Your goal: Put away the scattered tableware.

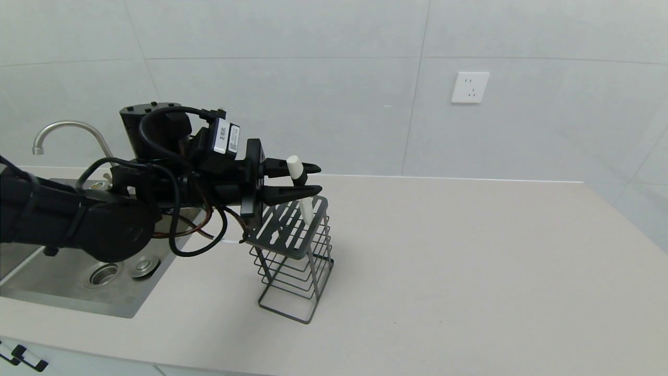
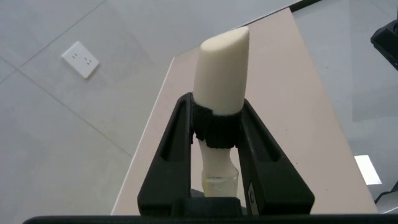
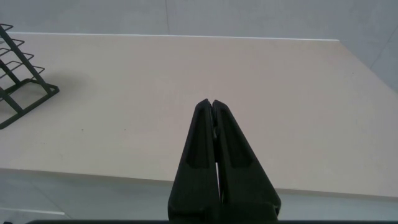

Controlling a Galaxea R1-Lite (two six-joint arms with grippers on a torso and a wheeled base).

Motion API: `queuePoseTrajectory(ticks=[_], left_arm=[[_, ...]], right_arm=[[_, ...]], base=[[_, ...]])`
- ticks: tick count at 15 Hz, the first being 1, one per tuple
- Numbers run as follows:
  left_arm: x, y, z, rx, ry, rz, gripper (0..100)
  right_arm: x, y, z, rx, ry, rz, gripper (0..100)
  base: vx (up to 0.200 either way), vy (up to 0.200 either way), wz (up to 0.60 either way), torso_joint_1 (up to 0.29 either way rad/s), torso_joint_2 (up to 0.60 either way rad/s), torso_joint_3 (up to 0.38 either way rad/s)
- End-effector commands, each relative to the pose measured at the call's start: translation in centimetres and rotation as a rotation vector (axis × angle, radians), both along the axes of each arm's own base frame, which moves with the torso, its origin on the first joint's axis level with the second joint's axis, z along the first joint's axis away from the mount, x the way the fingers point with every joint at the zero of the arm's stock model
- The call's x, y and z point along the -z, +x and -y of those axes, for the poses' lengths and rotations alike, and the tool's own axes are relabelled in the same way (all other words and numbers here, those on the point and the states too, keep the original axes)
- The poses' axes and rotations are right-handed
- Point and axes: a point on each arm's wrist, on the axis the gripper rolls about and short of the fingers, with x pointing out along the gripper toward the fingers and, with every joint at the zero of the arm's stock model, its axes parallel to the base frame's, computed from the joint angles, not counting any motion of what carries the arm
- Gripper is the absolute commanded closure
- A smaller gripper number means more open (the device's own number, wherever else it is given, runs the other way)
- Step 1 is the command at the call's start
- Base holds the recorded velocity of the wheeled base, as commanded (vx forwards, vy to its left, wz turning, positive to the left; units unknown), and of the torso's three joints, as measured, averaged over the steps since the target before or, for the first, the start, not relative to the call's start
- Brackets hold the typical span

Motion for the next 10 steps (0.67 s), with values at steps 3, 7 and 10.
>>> queuePoseTrajectory(ticks=[3, 7, 10], left_arm=[[0.9, 0.5, 0.2, 0.001, 0.009, -0.023, 100], [2.4, 2.0, 1.0, -0.046, -0.004, -0.003, 100], [3.1, 2.4, 1.1, -0.050, 0.001, -0.022, 100]], right_arm=[[0.0, 0.0, 0.0, -0.001, 0.001, -0.001, 100], [0.0, 0.0, 0.0, -0.001, 0.001, -0.001, 100], [0.0, 0.0, 0.0, -0.001, 0.001, -0.001, 100]], base=[[0.000, 0.000, 0.00, 0.000, 0.00, 0.000], [0.000, 0.000, 0.00, 0.000, 0.00, 0.000], [0.000, 0.000, 0.00, 0.000, 0.00, 0.000]])
